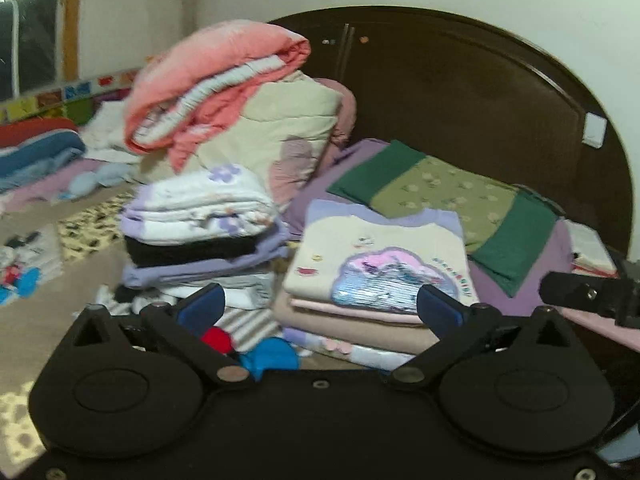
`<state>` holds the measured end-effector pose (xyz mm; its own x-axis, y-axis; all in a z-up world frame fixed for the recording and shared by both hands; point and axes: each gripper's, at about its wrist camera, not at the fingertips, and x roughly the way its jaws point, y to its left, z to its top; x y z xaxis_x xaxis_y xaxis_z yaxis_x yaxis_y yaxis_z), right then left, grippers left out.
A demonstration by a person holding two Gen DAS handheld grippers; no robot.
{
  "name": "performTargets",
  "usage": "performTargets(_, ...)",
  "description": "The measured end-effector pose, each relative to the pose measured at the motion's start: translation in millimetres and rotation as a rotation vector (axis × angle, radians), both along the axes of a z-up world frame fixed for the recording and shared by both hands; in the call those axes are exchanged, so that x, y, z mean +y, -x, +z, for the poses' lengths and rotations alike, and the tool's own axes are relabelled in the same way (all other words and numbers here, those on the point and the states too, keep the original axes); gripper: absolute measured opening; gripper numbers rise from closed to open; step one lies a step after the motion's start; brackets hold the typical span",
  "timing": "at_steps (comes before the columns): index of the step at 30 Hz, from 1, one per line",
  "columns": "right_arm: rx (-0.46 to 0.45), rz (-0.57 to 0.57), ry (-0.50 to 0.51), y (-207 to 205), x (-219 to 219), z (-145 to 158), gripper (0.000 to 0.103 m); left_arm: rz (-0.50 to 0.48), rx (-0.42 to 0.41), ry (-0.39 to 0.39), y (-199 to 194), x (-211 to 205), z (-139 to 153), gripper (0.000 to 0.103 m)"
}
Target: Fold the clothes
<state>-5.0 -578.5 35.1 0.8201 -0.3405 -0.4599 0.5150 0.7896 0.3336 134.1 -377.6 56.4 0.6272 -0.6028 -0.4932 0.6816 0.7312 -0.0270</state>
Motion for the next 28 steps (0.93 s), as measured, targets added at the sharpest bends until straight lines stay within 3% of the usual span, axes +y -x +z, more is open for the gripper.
performTargets(17,0.076,-0.031,-0.006,10.8,19.3,12.3,0.103,-0.018,0.023,-0.061,20.3,9.6,7.4,0.103)
performTargets(28,0.095,-0.029,-0.007,15.5,28.2,13.4,0.103,-0.028,-0.009,-0.037,32.8,16.3,10.0,0.103)
